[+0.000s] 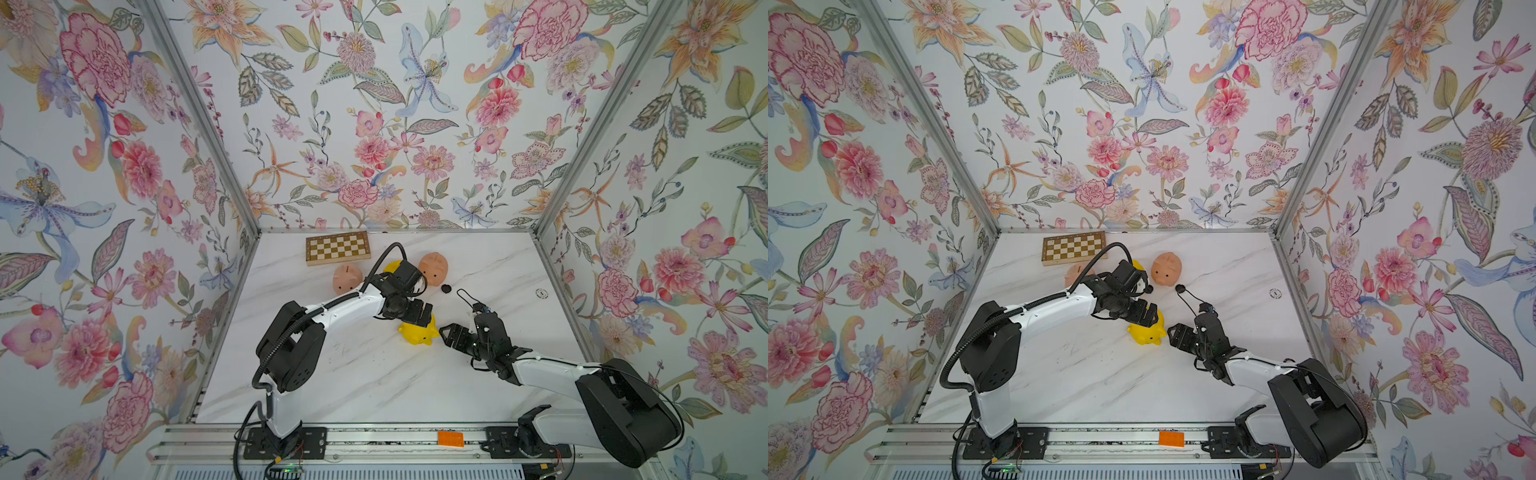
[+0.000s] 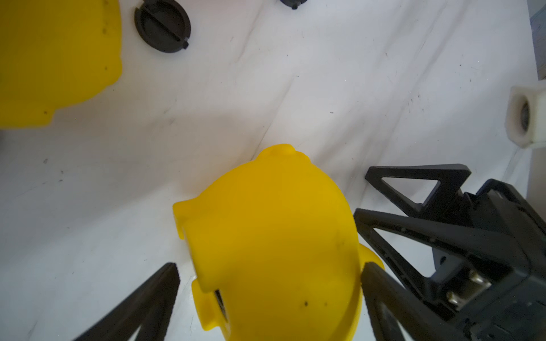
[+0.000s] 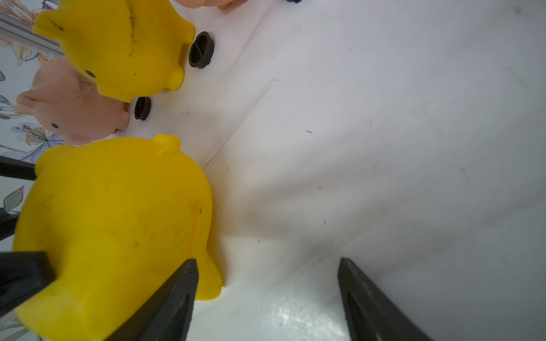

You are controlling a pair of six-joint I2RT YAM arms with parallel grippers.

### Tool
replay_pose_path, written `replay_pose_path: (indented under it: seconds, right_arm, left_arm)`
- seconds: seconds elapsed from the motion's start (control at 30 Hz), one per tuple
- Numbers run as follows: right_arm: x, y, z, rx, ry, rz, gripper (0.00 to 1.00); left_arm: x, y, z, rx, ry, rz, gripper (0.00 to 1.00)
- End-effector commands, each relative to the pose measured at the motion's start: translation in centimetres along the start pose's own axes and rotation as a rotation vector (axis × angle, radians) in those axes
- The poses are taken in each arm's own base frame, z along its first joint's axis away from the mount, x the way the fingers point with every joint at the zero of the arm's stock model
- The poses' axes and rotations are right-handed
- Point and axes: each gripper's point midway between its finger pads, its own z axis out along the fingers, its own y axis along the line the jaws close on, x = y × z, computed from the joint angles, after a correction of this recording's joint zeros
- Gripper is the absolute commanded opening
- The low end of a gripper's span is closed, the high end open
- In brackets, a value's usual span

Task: Open piggy banks
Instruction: Adjust the piggy bank at the center of the board.

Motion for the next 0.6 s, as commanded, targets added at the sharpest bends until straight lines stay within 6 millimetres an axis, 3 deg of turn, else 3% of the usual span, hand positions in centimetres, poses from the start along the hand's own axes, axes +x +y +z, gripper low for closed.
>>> replay_pose_path:
  seconds: [0.0, 0.17, 0.27, 0.37, 0.57]
  right_arm:
    - [0.5, 0.0, 0.2, 0.010, 0.029, -0.012, 0.77]
    - [0.3, -0.3, 0.2, 0.023, 0.022, -0.013, 0.77]
    - [0.2, -0.3, 0.2, 0.022, 0.023, -0.012, 0.77]
    - [0.0, 0.1, -0.1, -0.002, 0.023, -0.011, 0.77]
    - [-0.7, 1.5, -1.1, -0.118, 0.022, 0.035, 0.78]
  left_arm:
    - [1.2, 1.0, 1.4, 0.003, 0.043, -0.019, 0.99]
    - [1.8, 0.6, 1.6, 0.130, 0.031, -0.084, 0.99]
    - [2.4, 1.6, 1.6, 0.158, 0.021, -0.118, 0.98]
    - [3.3, 2.7, 1.6, 0.193, 0.010, -0.162, 0.98]
    - [3.9, 3.0, 0.9, 0.324, -0.047, -0.207, 0.95]
